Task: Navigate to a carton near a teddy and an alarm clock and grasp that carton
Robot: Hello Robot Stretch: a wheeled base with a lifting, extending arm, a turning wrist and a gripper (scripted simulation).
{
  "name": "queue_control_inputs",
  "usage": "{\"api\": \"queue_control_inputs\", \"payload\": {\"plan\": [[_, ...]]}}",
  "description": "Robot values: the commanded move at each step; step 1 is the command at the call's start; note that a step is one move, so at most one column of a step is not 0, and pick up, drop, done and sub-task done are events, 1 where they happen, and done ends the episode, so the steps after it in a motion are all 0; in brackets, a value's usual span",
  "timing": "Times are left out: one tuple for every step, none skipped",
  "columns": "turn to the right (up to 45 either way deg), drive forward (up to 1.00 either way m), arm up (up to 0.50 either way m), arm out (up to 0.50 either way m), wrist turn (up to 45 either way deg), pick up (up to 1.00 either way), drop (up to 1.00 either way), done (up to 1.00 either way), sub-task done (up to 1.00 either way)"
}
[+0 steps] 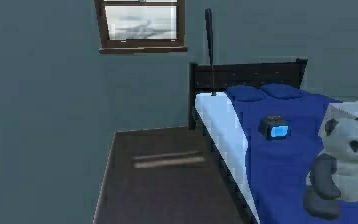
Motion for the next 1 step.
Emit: {"api": "queue_control_inputs", "payload": {"plan": [[12.0, 0.00, 0.00, 0.00, 0.0, 0.00, 0.00, 0.00, 0.00]]}}
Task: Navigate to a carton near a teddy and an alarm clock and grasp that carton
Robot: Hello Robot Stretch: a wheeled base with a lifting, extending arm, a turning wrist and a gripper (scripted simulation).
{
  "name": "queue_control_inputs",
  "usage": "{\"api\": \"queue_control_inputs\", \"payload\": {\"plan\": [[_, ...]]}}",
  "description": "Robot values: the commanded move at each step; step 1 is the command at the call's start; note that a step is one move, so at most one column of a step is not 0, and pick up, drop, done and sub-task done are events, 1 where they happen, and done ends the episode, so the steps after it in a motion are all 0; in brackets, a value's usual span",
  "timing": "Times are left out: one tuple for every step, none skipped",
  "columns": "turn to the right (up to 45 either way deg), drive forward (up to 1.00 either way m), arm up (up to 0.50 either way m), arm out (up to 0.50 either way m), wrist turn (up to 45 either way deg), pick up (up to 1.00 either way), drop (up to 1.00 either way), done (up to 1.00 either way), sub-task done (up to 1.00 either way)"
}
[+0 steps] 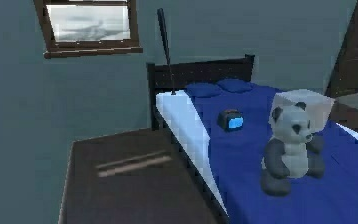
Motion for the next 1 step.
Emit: {"api": "queue_control_inputs", "payload": {"plan": [[0.0, 0.50, 0.00, 0.00, 0.0, 0.00, 0.00, 0.00, 0.00]]}}
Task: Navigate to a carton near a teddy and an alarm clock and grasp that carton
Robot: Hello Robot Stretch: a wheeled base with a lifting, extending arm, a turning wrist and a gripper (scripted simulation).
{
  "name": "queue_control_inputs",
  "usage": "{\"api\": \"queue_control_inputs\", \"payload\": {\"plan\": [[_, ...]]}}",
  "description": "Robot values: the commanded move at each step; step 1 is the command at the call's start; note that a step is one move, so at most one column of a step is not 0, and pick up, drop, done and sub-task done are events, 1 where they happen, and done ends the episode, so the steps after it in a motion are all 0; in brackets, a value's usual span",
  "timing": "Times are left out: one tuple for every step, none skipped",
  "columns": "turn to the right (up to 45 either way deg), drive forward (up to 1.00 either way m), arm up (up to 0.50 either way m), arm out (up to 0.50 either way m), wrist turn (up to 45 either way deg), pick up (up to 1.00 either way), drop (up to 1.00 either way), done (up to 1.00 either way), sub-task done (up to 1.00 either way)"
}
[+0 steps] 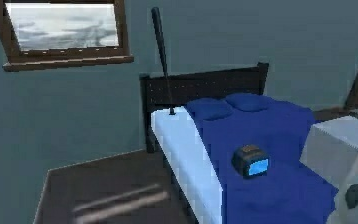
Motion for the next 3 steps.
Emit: {"api": "queue_control_inputs", "payload": {"plan": [[-6.0, 0.00, 0.00, 0.00, 0.0, 0.00, 0.00, 0.00, 0.00], [0.0, 0.15, 0.00, 0.00, 0.0, 0.00, 0.00, 0.00, 0.00], [-27.0, 0.00, 0.00, 0.00, 0.0, 0.00, 0.00, 0.00, 0.00]]}}
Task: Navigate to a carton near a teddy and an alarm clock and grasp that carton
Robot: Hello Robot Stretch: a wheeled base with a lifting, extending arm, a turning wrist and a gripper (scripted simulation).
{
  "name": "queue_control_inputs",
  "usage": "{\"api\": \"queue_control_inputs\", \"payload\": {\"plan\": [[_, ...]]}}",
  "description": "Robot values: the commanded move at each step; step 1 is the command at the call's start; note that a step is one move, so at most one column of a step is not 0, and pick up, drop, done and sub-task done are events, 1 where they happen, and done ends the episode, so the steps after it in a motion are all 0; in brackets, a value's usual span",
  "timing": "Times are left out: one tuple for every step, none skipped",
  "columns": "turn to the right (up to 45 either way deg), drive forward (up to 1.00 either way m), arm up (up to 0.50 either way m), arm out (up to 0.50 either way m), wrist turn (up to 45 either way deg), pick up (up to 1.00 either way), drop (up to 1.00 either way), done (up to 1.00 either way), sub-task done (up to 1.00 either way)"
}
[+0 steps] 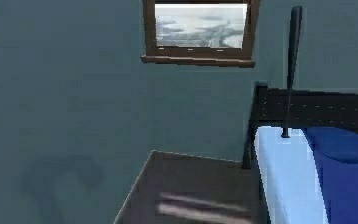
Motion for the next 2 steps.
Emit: {"api": "queue_control_inputs", "payload": {"plan": [[-45.0, 0.00, 0.00, 0.00, 0.0, 0.00, 0.00, 0.00, 0.00], [-45.0, 0.00, 0.00, 0.00, 0.0, 0.00, 0.00, 0.00, 0.00]]}}
